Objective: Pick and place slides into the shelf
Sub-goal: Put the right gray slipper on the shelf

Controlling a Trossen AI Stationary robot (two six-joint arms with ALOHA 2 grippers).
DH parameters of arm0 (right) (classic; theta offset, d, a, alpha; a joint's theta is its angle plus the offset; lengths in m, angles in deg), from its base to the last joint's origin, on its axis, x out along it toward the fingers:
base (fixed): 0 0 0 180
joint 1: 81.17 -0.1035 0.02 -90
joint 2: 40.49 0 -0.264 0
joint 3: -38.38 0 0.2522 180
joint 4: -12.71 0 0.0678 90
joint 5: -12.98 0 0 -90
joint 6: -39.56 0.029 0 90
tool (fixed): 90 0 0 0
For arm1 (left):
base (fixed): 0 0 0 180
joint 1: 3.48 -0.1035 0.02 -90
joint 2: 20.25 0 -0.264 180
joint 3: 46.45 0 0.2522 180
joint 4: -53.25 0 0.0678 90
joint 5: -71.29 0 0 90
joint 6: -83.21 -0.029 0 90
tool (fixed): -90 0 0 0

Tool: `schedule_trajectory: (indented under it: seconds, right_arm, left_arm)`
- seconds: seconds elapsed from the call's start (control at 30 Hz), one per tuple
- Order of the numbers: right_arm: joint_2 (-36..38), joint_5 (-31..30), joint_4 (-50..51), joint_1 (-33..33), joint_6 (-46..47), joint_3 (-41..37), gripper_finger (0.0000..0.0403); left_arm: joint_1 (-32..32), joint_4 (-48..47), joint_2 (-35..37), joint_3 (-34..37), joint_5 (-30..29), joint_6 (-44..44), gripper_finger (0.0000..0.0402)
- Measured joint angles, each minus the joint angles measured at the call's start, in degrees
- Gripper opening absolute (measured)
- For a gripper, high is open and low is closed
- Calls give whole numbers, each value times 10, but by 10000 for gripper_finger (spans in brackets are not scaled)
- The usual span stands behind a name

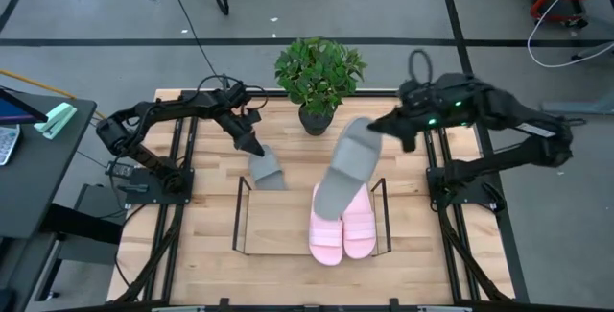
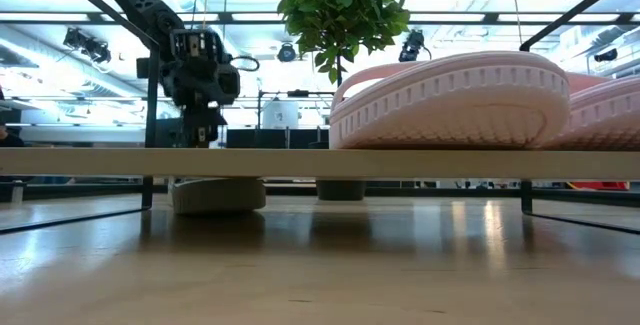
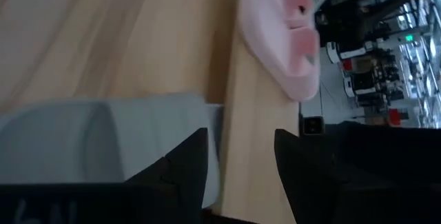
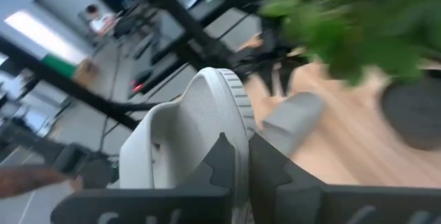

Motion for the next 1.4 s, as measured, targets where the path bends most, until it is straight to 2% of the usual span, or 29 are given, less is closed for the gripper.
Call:
schedule_trajectory:
  seconds: [0.2,0.47,0.67,1.0,1.4]
  right_arm:
    - [-84,35,-73,-34,-16,0,21]
    - [-190,89,-153,-36,-49,0,21]
    - [-257,107,-200,-37,-92,0,21]
    - [-350,154,-246,-25,-101,0,21]
    - [-436,218,-255,14,-89,0,20]
  left_arm:
    - [0,-2,60,-30,16,-9,160]
    - [0,0,150,-88,17,-7,153]
    - [0,-1,193,-100,16,-4,157]
    - [0,-55,202,-99,16,-8,149]
    - [0,-59,202,-99,16,-9,155]
